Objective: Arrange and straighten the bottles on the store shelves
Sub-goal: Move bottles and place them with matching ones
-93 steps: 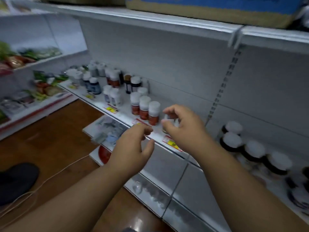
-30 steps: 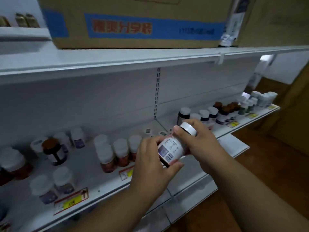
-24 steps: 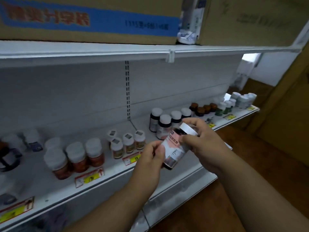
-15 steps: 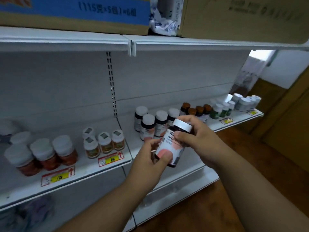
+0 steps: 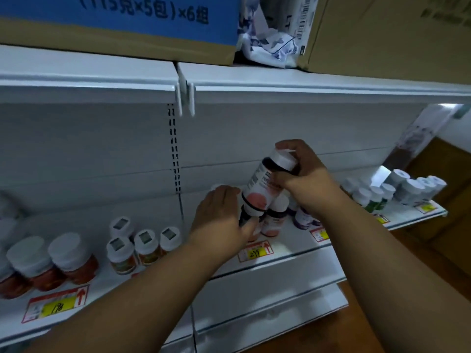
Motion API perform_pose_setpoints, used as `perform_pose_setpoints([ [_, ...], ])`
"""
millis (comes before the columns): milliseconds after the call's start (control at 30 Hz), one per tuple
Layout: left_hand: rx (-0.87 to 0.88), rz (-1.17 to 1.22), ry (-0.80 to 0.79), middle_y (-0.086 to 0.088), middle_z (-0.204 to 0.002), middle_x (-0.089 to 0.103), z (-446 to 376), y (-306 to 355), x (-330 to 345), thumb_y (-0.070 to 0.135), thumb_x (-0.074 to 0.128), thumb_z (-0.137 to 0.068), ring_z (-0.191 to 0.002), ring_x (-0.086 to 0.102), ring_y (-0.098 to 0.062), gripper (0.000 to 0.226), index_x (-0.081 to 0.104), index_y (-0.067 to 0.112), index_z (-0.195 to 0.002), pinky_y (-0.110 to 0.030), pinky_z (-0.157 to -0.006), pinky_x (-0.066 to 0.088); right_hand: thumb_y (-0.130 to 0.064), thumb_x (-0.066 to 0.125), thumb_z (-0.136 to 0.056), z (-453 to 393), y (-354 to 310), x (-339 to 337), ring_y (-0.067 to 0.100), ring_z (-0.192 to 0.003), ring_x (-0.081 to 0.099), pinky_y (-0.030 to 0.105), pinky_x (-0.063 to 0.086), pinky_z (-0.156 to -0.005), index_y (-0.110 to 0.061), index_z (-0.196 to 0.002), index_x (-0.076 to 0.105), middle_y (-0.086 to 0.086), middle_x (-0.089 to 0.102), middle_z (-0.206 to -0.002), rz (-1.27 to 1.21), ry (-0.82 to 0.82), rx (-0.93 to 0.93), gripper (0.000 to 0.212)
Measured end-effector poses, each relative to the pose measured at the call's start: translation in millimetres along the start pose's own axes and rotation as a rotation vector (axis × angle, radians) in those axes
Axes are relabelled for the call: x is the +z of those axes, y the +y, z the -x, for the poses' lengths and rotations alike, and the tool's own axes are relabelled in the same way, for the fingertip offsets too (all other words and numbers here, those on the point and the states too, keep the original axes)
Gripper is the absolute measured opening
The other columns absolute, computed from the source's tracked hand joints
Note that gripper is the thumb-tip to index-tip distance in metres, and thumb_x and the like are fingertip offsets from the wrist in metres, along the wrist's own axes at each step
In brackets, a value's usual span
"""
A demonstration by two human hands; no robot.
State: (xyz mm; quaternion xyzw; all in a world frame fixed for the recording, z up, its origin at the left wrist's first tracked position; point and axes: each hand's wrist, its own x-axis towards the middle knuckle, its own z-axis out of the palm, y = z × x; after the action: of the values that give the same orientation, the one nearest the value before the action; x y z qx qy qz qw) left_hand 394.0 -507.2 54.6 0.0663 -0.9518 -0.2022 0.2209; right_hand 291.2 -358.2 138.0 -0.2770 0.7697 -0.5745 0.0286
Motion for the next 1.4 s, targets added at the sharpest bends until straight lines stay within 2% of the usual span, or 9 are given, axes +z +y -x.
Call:
perform_pose_setpoints([
  [133, -0.197, -0.122, -0.275, -0.008, -0.160, 0.015, -26, 0, 11, 0.070, 0.046, -0.085, -0.146, 0.016, -0.027, 0.093, 0.018, 0.014, -0.152, -0.040, -0.118, 0.016, -0.009, 0.070, -0.078, -37, 19, -3, 0.011, -0.097, 0.059, 0.023, 0.053, -0.081, -0.039, -0.117, 0.051, -0.009, 0.057, -0.112, 0.153, -0.069, -0.054, 0.052],
  [233, -0.254, -0.249, -0.362, -0.010, -0.162, -0.008, -37, 2, 19, 0.079, 0.033, -0.084, -0.149, -0.006, -0.026, 0.104, -0.003, 0.011, -0.154, -0.040, -0.120, 0.001, -0.010, 0.070, -0.079, -64, 30, -3, 0.010, -0.108, 0.051, 0.017, 0.044, -0.088, -0.029, -0.126, 0.049, -0.005, 0.052, -0.122, 0.236, -0.096, -0.174, 0.055],
  [400, -0.322, -0.357, -0.362, -0.013, -0.161, -0.013, -42, 0, 36, 0.087, 0.020, -0.077, -0.149, -0.012, -0.027, 0.114, -0.007, 0.007, -0.153, -0.041, -0.121, -0.002, -0.010, 0.074, -0.073, -109, 58, 11, 0.022, -0.103, 0.056, 0.036, 0.052, -0.083, -0.028, -0.116, 0.048, 0.005, 0.053, -0.119, 0.314, -0.387, -0.190, 0.054],
  [600, -0.339, -0.363, -0.322, -0.009, -0.162, -0.011, -39, -2, 45, 0.085, 0.018, -0.079, -0.148, -0.014, -0.022, 0.109, -0.004, 0.009, -0.154, -0.037, -0.119, 0.000, -0.011, 0.074, -0.073, -124, 85, 34, 0.015, -0.085, 0.052, 0.029, 0.047, -0.064, -0.026, -0.111, 0.046, 0.002, 0.050, -0.113, 0.407, -0.729, -0.060, 0.049],
  [800, -0.328, -0.337, -0.301, -0.007, -0.163, -0.008, -39, -5, 46, 0.082, 0.025, -0.082, -0.148, -0.014, -0.019, 0.106, -0.002, 0.010, -0.154, -0.038, -0.121, 0.001, -0.027, 0.062, -0.089, -120, 99, 45, 0.016, -0.103, 0.055, 0.034, 0.050, -0.088, -0.025, -0.125, 0.046, 0.000, 0.054, -0.121, 0.509, -0.971, 0.005, 0.040],
  [933, -0.311, -0.329, -0.295, -0.005, -0.163, -0.010, -38, -7, 48, 0.081, 0.026, -0.083, -0.148, -0.016, -0.017, 0.104, -0.002, 0.011, -0.154, -0.034, -0.120, -0.001, -0.036, 0.053, -0.094, -116, 98, 44, 0.015, -0.118, 0.049, 0.033, 0.044, -0.098, -0.027, -0.141, 0.037, -0.002, 0.046, -0.137, 0.618, -1.009, -0.027, 0.050],
  [1167, -0.306, -0.291, -0.292, -0.004, -0.162, -0.011, -37, -7, 46, 0.081, 0.027, -0.083, -0.147, -0.018, -0.015, 0.104, -0.002, 0.011, -0.154, -0.033, -0.120, -0.003, -0.031, 0.047, -0.097, -115, 91, 48, 0.015, -0.120, 0.046, 0.026, 0.040, -0.094, -0.024, -0.144, 0.034, 0.000, 0.043, -0.143, 0.642, -1.023, -0.001, 0.050],
  [1267, -0.315, -0.257, -0.283, -0.001, -0.162, -0.014, -36, -5, 42, 0.080, 0.027, -0.083, -0.147, -0.019, -0.013, 0.103, -0.004, 0.012, -0.154, -0.033, -0.120, -0.003, -0.030, 0.043, -0.098, -113, 90, 53, 0.016, -0.126, 0.044, 0.025, 0.038, -0.095, -0.024, -0.145, 0.034, 0.002, 0.039, -0.148, 0.575, -0.941, 0.021, 0.048],
  [1400, -0.346, -0.184, -0.161, 0.004, -0.162, -0.005, -28, 2, 28, 0.075, 0.035, -0.087, -0.148, -0.009, -0.012, 0.097, -0.001, 0.016, -0.155, -0.024, -0.112, -0.009, -0.026, 0.039, -0.101, -106, 81, 60, 0.019, -0.124, 0.045, 0.024, 0.035, -0.094, -0.020, -0.140, 0.040, 0.007, 0.041, -0.145, 0.554, -0.759, -0.138, 0.040],
])
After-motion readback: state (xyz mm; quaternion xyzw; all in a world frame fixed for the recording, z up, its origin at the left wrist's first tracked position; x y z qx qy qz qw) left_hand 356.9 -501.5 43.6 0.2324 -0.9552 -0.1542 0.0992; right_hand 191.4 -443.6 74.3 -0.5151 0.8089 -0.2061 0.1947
